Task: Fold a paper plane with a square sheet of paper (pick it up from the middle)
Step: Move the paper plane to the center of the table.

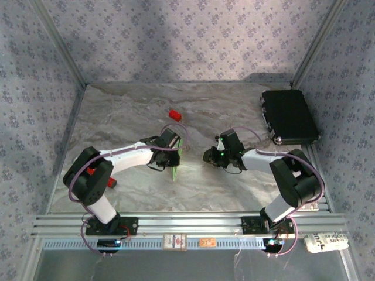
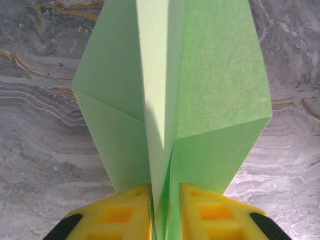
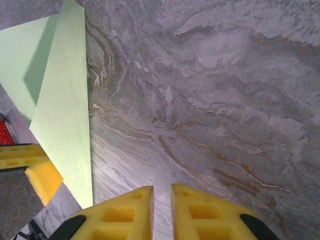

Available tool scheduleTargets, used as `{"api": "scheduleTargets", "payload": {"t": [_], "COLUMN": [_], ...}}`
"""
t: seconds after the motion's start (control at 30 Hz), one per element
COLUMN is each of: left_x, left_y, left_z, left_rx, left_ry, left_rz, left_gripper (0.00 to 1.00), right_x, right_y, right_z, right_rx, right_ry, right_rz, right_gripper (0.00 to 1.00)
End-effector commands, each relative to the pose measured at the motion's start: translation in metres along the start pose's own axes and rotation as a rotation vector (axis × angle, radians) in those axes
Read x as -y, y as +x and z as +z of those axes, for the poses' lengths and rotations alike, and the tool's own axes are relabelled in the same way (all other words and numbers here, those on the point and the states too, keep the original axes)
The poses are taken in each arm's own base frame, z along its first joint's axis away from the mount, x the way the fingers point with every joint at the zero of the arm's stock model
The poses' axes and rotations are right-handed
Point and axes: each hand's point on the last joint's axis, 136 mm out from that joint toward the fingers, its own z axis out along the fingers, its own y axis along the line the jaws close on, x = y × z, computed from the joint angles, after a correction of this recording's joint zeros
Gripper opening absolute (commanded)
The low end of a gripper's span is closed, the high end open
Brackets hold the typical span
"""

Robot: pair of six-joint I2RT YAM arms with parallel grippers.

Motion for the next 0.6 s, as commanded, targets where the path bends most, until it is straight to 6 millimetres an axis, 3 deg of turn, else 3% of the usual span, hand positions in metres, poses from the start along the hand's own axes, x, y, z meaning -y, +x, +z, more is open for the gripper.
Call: {"api": "scheduleTargets", "payload": {"t": [0.0,0.57], "left_x": [0.0117,0.014], "left_y": [-0.0053,-0.0014], "left_z": [0.0002,0.0087], "left_rx": [0.0,-0.025], "left_ry": [0.033,0.033], "left_rz": [0.008,0.023], "left_gripper": [0.2,0.2], "right_x": [-0.0105,-0.0096], "right_y": [-0.0034,-0.0016], "right_z": [0.0029,0.0035], "right_rx": [-0.006,-0.011], "right_ry": [-0.023,-0.018], "right_rz": [-0.028,-0.03], "right_gripper": [0.18,0.18]}}
